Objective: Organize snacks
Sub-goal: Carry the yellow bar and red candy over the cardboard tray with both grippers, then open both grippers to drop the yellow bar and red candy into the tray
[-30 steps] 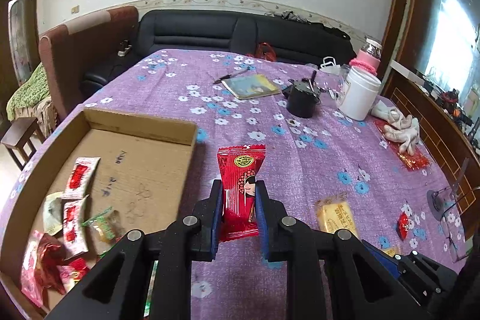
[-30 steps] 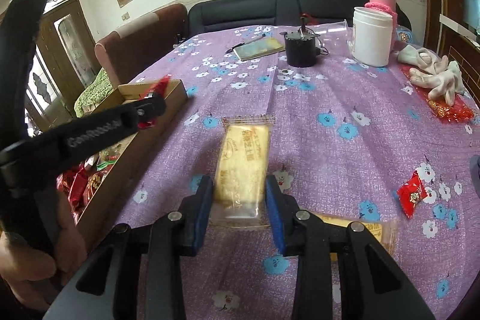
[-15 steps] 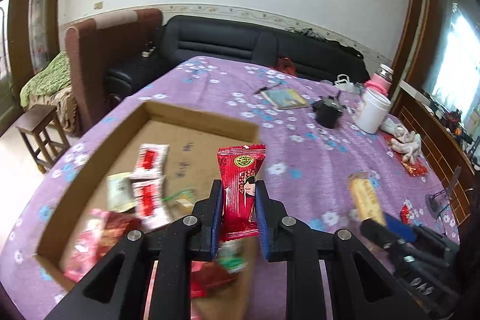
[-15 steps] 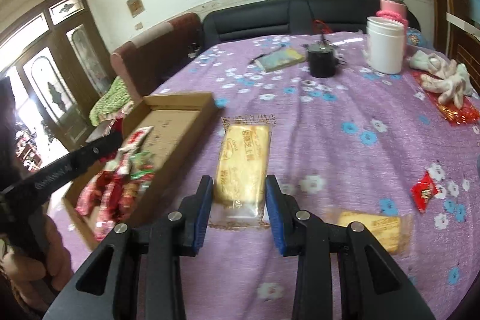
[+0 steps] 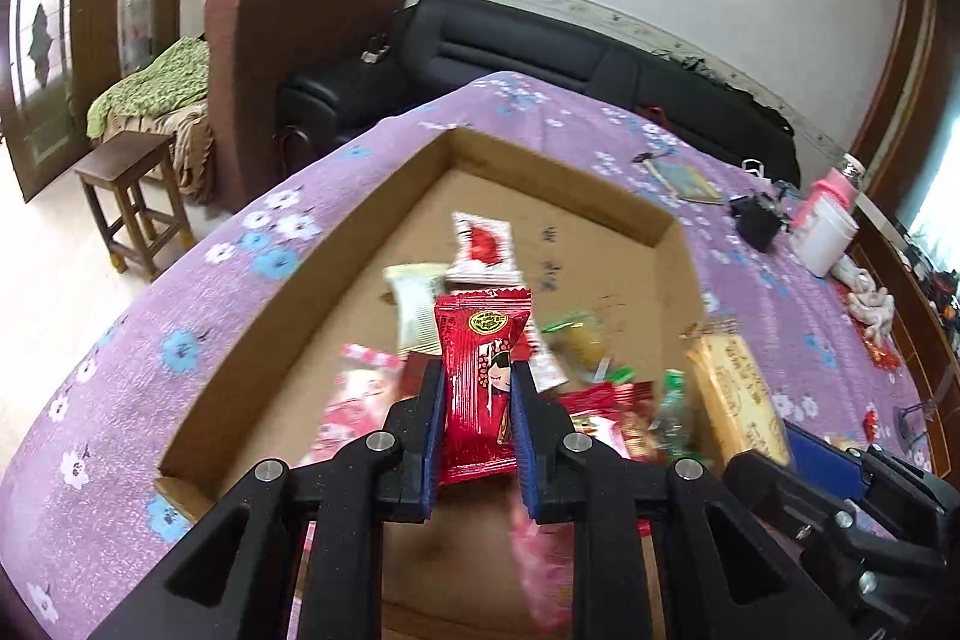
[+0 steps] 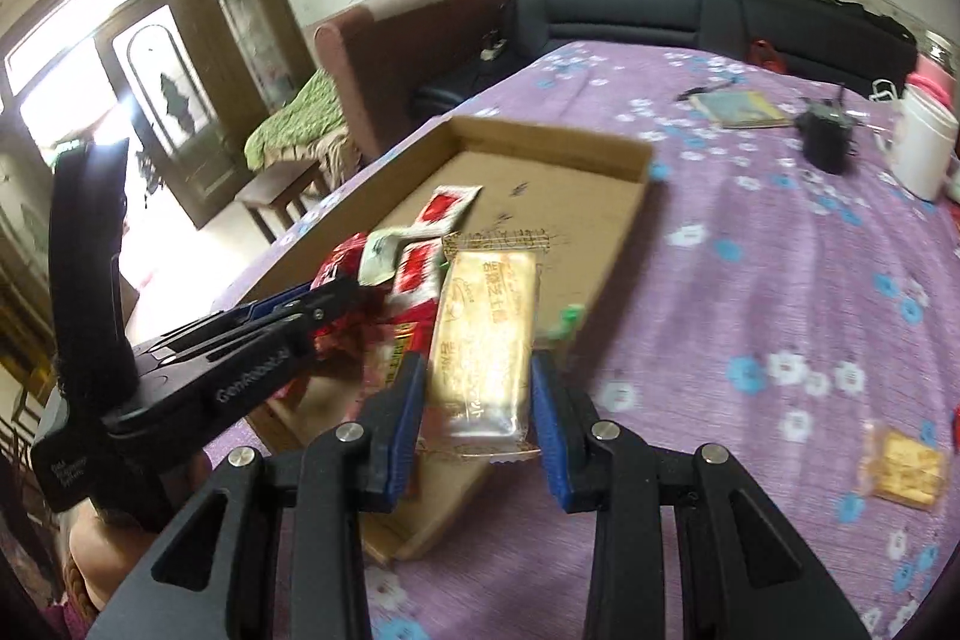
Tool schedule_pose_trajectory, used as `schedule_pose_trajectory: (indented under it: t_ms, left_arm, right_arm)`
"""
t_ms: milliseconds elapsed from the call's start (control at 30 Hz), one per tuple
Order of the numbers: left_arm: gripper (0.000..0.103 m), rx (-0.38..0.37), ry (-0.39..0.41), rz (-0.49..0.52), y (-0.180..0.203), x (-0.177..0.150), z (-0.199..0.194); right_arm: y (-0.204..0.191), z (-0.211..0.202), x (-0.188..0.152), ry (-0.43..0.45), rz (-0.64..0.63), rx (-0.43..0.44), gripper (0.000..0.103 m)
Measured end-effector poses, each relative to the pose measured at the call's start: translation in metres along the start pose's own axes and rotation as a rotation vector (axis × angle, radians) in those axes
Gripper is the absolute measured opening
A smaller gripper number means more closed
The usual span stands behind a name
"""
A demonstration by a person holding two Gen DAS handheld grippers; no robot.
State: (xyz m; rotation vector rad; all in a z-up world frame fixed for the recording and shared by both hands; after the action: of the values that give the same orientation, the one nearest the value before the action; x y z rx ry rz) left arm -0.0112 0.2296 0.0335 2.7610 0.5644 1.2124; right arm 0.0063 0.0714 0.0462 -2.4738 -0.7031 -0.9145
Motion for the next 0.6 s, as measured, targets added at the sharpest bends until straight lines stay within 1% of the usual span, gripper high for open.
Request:
schedule_pose_trajectory:
  t_ms: [100, 267, 367, 467, 533, 600]
  left_arm:
    - [0.022, 0.002, 0.012, -0.007, -0.005, -0.001, 0.0]
    - [0.022, 0.025, 0.043, 0.008, -0.006, -0.001, 0.003]
    - [0.022, -0.004, 0.042, 0.003, -0.006, -0.001, 0.005]
    - [0.022, -0.007, 0.045, 0.0, -0.008, -0.001, 0.004]
    - [0.022, -0.016, 0.045, -0.014, -0.011, 0.0, 0.004]
    - [0.022, -0.026, 0.046, -0.024, -0.012, 0.0, 0.003]
  right_arm:
    - [-0.01, 0.015, -0.001, -0.026, -0.012, -0.007, 0.034]
    - [-0.01, 0.038, 0.001, -0.055, -0.011, -0.026, 0.034]
    - [-0.01, 0.042, -0.001, -0.054, -0.02, -0.026, 0.035]
    - [-0.011, 0.04, -0.001, -0.048, -0.028, -0.029, 0.035]
    - [-0.008, 0.037, 0.0, -0.045, -0.014, -0.006, 0.04]
    - [-0.005, 0.033, 0.002, -0.043, -0.002, 0.013, 0.053]
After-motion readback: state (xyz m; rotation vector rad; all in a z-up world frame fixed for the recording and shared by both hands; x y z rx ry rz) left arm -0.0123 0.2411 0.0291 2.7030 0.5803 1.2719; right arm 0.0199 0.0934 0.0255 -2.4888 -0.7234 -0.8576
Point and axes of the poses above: each gripper's, at about its wrist camera, not at the fingertips, and z roughly the way its jaws point, y to its right, x to its top, the point moved 1 cm from there along z, roughly the way its jaws point, and after that the axes turned 1 degree about -y, right-handed, at the moved point
